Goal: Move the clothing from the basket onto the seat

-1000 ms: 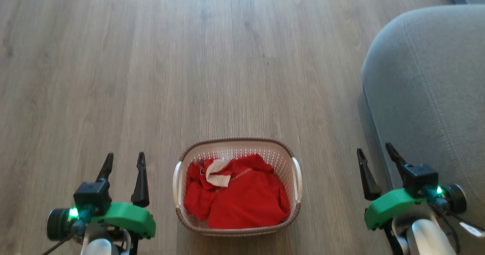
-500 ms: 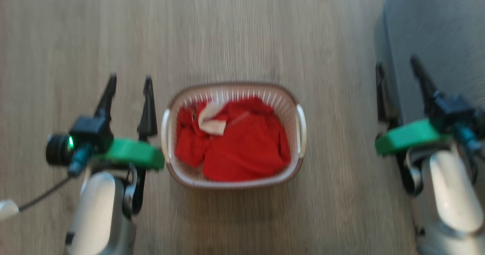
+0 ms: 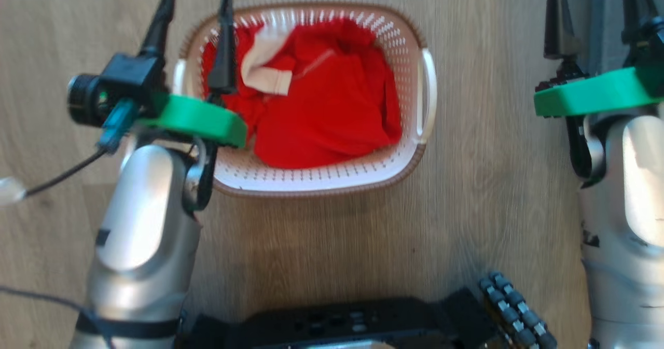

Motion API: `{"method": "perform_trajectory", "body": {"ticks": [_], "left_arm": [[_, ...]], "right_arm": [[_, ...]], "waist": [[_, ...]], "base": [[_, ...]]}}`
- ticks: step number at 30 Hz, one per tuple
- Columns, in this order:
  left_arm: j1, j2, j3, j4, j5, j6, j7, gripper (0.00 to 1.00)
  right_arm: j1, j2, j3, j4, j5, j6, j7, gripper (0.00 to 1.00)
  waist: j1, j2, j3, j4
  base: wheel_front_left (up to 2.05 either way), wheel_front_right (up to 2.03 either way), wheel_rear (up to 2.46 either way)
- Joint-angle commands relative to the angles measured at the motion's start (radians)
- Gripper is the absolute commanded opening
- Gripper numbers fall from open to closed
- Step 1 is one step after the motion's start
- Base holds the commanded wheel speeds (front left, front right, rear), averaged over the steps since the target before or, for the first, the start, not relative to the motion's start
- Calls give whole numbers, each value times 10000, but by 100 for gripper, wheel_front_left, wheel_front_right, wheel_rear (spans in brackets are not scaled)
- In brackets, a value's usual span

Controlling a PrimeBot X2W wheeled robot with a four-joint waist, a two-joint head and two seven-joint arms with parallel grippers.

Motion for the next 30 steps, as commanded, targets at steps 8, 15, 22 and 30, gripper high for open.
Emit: {"method": "perform_trajectory", "body": {"ticks": [8,15,22,30], "left_arm": [[-1746,148,-1646,3569,-178,-269,390,100],[-3361,150,-2611,6094,260,-124,2021,95],[-4162,172,-3099,7818,615,310,2456,100],[-4860,164,-3521,9066,879,687,2295,100]], "right_arm": [[-1,-4,368,-327,117,-2,-92,100],[-31,99,545,-337,214,-2,-92,100],[-59,213,621,-325,328,-2,-92,100],[25,282,608,-323,354,-2,-92,100]], "waist": [[-4,1,1043,-326],[-4,1,1290,-626],[-4,1,1471,-876],[-4,1,1624,-963]], "base": [[0,0,0],[0,0,0],[0,0,0],[0,0,0]]}}
